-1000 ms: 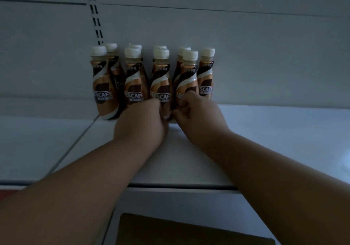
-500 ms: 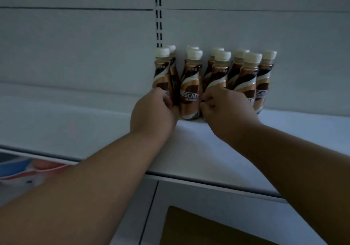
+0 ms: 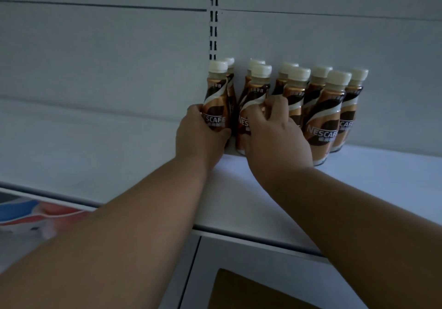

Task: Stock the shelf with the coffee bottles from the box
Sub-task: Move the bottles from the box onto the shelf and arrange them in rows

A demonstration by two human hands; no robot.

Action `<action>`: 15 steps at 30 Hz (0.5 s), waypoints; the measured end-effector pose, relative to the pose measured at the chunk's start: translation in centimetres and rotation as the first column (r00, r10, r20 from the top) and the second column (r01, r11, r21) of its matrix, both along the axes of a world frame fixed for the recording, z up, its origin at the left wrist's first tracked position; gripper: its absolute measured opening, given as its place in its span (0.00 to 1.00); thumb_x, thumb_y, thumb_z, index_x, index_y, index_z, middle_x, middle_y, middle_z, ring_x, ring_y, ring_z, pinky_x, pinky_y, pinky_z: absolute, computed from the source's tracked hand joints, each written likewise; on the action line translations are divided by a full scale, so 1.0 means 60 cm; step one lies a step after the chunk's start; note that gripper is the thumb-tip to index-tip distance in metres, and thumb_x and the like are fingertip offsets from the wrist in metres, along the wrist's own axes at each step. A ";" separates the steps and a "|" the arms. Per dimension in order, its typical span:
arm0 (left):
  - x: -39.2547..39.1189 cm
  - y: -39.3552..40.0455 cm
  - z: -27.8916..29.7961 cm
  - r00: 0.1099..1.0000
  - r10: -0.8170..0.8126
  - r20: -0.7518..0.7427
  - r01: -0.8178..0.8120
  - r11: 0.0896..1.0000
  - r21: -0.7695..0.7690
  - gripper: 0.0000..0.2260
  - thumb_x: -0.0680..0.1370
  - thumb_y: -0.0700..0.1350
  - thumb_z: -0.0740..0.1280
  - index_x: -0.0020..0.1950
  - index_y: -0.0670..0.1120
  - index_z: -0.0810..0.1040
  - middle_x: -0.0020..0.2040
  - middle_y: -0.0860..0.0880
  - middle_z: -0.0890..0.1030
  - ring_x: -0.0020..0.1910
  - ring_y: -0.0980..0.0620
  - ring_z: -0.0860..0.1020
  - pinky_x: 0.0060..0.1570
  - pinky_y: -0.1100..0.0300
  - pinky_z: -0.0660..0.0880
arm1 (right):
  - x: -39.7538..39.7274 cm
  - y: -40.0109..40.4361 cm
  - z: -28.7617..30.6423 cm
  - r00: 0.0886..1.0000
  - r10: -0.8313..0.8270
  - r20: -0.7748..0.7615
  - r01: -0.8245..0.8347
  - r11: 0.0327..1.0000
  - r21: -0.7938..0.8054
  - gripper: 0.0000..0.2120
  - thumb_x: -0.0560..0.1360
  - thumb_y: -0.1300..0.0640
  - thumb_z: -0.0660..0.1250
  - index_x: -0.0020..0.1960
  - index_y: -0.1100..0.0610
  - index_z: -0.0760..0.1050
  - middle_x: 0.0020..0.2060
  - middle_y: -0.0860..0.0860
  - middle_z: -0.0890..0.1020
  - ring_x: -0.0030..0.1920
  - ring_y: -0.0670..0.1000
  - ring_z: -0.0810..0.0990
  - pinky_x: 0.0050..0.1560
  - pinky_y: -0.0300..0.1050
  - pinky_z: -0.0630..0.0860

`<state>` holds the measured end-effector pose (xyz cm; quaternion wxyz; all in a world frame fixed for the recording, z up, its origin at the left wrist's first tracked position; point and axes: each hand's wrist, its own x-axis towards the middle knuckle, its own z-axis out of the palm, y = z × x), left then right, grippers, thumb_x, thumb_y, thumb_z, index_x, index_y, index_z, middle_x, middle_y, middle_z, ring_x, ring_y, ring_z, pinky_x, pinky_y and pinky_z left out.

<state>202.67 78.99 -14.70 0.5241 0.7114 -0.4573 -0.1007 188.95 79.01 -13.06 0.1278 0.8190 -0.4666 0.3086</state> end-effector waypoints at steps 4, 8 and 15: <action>0.004 -0.004 0.001 0.999 -0.038 -0.006 0.038 0.999 0.007 0.29 0.70 0.47 0.75 0.68 0.47 0.70 0.60 0.47 0.80 0.58 0.46 0.78 0.51 0.58 0.73 | 0.004 -0.001 0.003 1.000 -0.018 -0.005 0.018 1.000 -0.004 0.17 0.76 0.62 0.66 0.64 0.58 0.70 0.67 0.62 0.67 0.47 0.60 0.80 0.43 0.52 0.80; -0.001 0.002 0.001 0.998 -0.068 0.003 0.068 0.998 0.007 0.28 0.69 0.48 0.76 0.66 0.47 0.70 0.59 0.48 0.80 0.57 0.47 0.78 0.48 0.61 0.70 | 0.001 -0.003 0.006 1.000 -0.014 0.001 0.014 1.000 -0.005 0.15 0.76 0.62 0.66 0.62 0.59 0.71 0.64 0.61 0.69 0.41 0.59 0.80 0.40 0.53 0.81; 0.010 -0.005 0.010 0.973 -0.211 -0.093 0.219 0.971 0.097 0.30 0.65 0.49 0.76 0.65 0.49 0.73 0.54 0.50 0.83 0.52 0.49 0.81 0.55 0.51 0.78 | 0.003 -0.004 0.002 0.995 0.016 0.094 -0.016 1.000 -0.002 0.16 0.77 0.62 0.65 0.64 0.58 0.68 0.59 0.60 0.71 0.44 0.61 0.79 0.40 0.52 0.78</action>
